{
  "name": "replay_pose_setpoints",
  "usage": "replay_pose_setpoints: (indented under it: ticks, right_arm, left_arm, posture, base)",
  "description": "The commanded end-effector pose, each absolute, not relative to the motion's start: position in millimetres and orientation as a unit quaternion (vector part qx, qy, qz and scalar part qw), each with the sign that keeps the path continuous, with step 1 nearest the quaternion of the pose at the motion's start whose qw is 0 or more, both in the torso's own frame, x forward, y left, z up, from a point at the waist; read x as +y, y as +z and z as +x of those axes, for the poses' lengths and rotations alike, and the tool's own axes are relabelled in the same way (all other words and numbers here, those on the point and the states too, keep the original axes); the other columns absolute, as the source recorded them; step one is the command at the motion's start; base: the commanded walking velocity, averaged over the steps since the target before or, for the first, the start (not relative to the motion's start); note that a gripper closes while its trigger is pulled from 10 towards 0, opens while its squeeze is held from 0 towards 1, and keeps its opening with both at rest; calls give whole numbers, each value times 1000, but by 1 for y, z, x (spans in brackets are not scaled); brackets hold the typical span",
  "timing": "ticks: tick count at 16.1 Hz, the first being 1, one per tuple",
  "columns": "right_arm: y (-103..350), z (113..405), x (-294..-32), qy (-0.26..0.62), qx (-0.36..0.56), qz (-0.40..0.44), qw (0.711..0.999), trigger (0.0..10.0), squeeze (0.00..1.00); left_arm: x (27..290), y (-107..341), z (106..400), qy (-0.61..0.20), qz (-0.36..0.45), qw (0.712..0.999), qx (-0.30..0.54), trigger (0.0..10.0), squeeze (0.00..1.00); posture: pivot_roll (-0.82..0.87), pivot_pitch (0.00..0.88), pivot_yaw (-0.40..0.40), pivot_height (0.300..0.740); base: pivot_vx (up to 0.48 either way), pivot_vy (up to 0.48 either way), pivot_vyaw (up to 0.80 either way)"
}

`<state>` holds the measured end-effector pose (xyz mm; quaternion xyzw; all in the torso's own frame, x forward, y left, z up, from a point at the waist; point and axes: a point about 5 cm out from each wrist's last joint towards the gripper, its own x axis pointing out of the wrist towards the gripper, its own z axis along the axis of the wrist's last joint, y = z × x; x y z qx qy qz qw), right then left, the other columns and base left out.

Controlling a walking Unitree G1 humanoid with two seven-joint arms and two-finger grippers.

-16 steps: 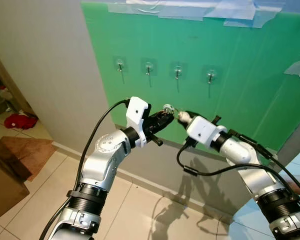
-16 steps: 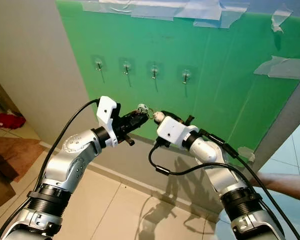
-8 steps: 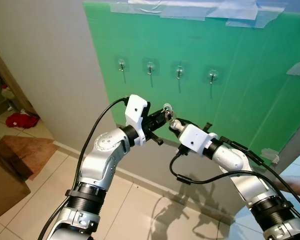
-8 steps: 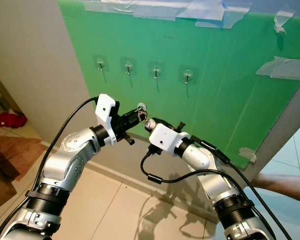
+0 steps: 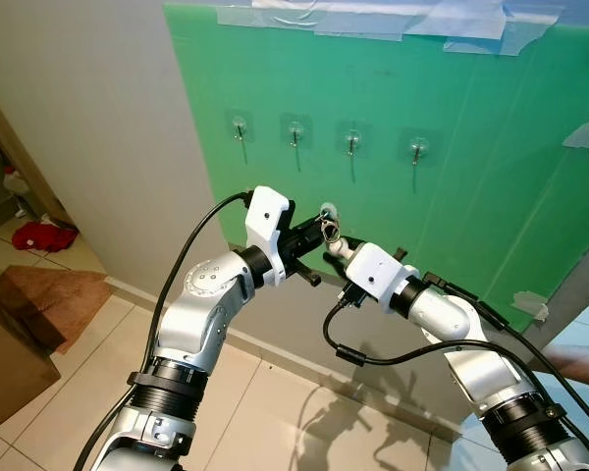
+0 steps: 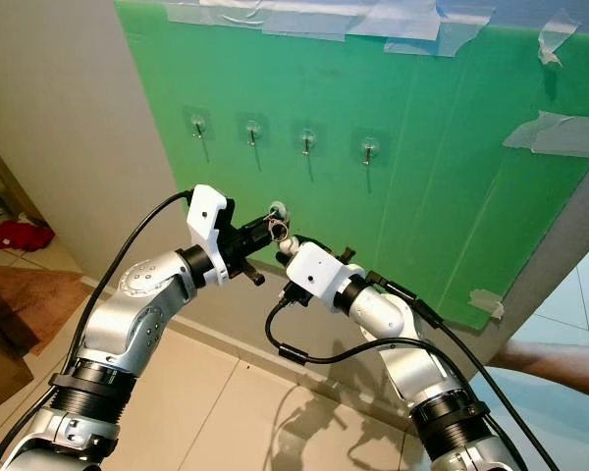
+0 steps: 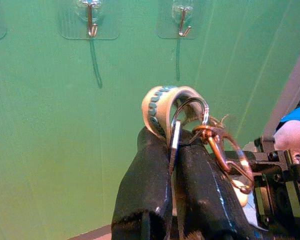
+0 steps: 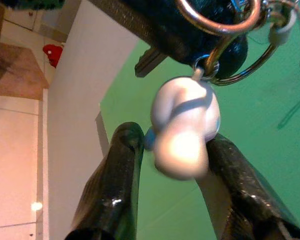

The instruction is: Hang keys on a hook

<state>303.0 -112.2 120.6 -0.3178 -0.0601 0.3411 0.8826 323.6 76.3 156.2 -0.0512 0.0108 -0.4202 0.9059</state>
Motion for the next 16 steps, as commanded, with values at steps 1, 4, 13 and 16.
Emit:
replay_pose_setpoints:
  ticks: [1, 4, 13, 16]
  right_arm:
    - [116, 303, -114, 335, -52, -326, 882, 10000, 1000]
    - [107, 302, -119, 329, -36, -342, 879, 10000, 1000]
    - [91, 298, -120, 306, -19, -371, 876, 10000, 0]
    - [89, 299, -118, 299, -18, -361, 883, 10000, 0]
  left_arm:
    - [76, 166, 325, -427, -47, 903, -4, 0, 0]
    - [76, 165, 325, -430, -36, 902, 4, 0, 0]
    - [97, 198, 342, -412, 77, 908, -12, 0, 0]
    - [109, 173, 341, -418, 247, 873, 36, 0, 0]
  posture:
    - [-105, 0, 82, 740]
    - [-103, 0, 83, 740]
    - [-95, 0, 91, 740]
    - [-92, 0, 97, 740]
  base:
    - [0, 0, 0]
    - [0, 0, 0]
    - [0, 0, 0]
    - [0, 0, 0]
